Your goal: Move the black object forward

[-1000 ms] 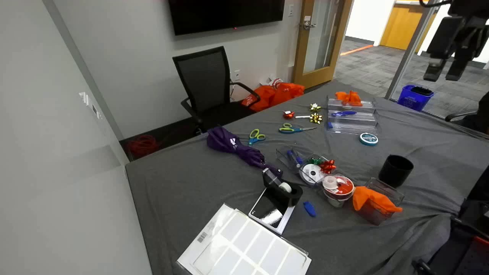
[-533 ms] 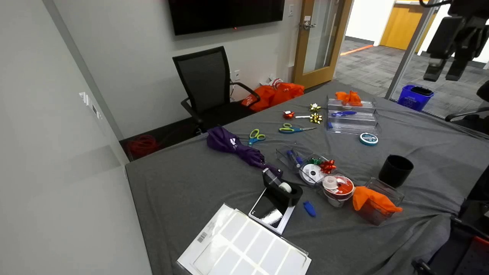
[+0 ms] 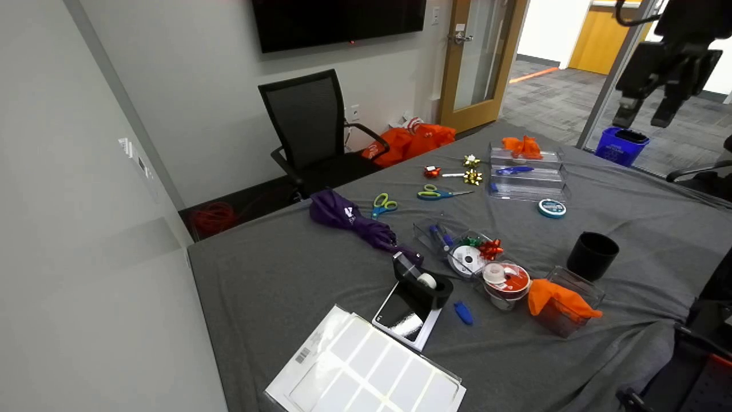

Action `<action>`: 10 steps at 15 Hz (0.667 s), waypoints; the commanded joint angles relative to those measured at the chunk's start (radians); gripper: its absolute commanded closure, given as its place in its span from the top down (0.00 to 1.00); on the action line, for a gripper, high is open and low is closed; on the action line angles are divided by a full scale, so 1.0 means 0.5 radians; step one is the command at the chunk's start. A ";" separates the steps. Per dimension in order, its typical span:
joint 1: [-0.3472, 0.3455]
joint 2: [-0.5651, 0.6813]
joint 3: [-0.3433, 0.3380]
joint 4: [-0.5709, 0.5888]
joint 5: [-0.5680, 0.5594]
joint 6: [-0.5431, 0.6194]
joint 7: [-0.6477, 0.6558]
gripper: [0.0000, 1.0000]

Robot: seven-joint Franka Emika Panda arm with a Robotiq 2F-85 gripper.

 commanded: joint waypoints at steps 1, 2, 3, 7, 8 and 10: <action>-0.127 0.111 0.058 -0.176 -0.164 0.277 0.251 1.00; -0.158 0.154 0.048 -0.226 -0.225 0.361 0.335 1.00; -0.180 0.196 0.048 -0.249 -0.273 0.406 0.432 1.00; -0.250 0.332 -0.028 -0.354 -0.266 0.679 0.604 1.00; -0.265 0.357 -0.053 -0.385 -0.260 0.766 0.584 1.00; -0.293 0.408 -0.101 -0.427 -0.265 0.925 0.527 1.00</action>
